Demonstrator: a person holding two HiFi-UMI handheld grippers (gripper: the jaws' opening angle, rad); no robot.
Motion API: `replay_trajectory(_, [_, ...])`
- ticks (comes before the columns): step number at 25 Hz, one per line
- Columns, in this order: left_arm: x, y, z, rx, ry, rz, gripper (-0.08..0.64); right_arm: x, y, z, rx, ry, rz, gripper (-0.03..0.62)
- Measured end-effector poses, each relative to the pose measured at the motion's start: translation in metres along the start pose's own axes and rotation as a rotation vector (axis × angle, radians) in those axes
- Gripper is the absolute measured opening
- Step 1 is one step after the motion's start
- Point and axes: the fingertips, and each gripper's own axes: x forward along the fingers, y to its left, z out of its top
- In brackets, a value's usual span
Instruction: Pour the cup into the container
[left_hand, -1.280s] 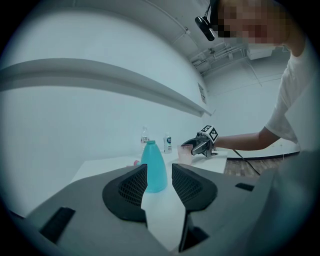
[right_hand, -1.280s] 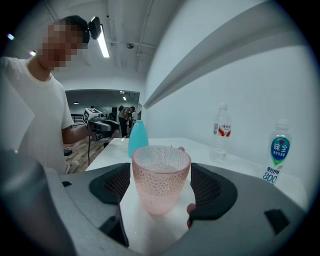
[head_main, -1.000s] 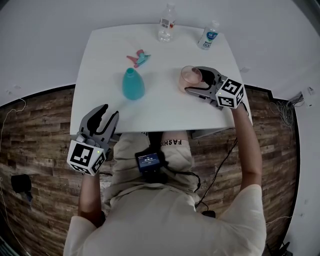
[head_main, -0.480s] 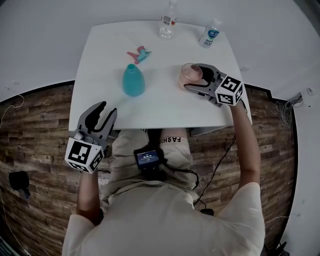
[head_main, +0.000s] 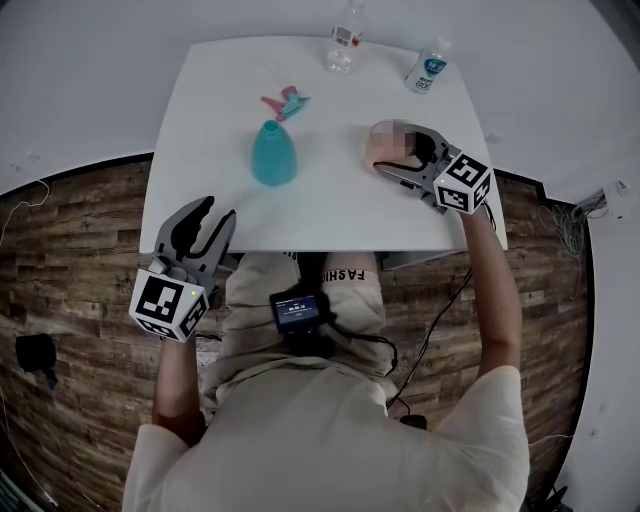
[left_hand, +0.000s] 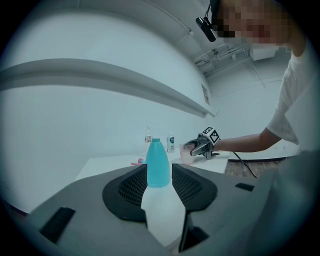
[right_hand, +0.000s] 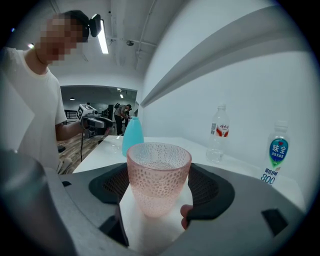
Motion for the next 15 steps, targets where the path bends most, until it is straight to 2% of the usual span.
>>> replay_trajectory(4, [-0.003, 0.001, 0.0007, 0.001, -0.003, 0.005, 0.149, 0.0008, -0.003, 0.0027, -0.006, 0.01, -0.043, 0.364])
replay_trajectory(15, [-0.0048, 0.006, -0.0024, -0.006, -0.007, 0.006, 0.149, 0.001, -0.0052, 0.006, 0.003, 0.027, -0.096, 0.364])
